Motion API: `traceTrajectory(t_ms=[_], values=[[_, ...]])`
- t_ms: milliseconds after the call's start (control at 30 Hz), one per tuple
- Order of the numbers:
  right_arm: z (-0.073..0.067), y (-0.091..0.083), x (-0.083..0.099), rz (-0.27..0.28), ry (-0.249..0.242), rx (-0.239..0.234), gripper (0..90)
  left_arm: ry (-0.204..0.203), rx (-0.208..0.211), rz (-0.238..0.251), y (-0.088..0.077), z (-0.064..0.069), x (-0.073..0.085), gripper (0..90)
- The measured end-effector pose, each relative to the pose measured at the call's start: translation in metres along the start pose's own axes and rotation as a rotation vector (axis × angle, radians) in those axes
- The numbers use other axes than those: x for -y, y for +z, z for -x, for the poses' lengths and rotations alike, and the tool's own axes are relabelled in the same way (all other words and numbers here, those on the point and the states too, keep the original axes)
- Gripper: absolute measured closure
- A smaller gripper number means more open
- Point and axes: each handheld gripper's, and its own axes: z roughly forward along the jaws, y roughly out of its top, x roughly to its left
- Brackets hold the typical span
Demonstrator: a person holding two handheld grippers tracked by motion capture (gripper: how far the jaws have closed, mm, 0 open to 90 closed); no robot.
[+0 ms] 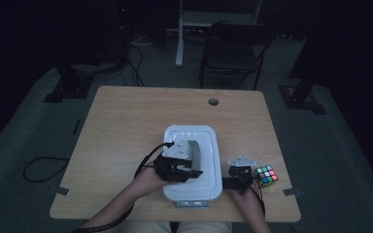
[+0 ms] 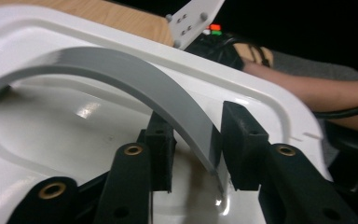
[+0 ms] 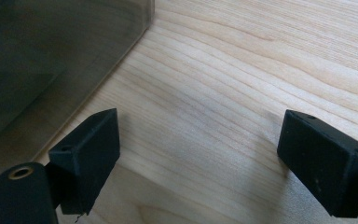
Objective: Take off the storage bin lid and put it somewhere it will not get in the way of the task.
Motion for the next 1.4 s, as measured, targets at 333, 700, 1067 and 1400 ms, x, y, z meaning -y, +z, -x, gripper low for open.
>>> traceTrajectory(t_ms=[333, 700, 1067, 1400], values=[[0.0, 0.0, 0.0, 0.0, 0.001, 0.0, 12.8, 0.038, 0.068, 0.064, -0.022, 0.013, -0.007, 80.7], [0.0, 0.0, 0.0, -0.001, 0.001, -0.001, 12.9, 0.093, 0.081, 0.085, -0.045, 0.026, -0.015, 87.6], [0.0, 0.0, 0.0, -0.001, 0.001, -0.001, 12.8, 0.099, 0.09, 0.105, -0.071, 0.023, -0.014, 87.6], [0.0, 0.0, 0.0, -0.001, 0.001, 0.0, 12.8, 0.103, 0.057, 0.101, -0.096, 0.013, -0.007, 87.5]])
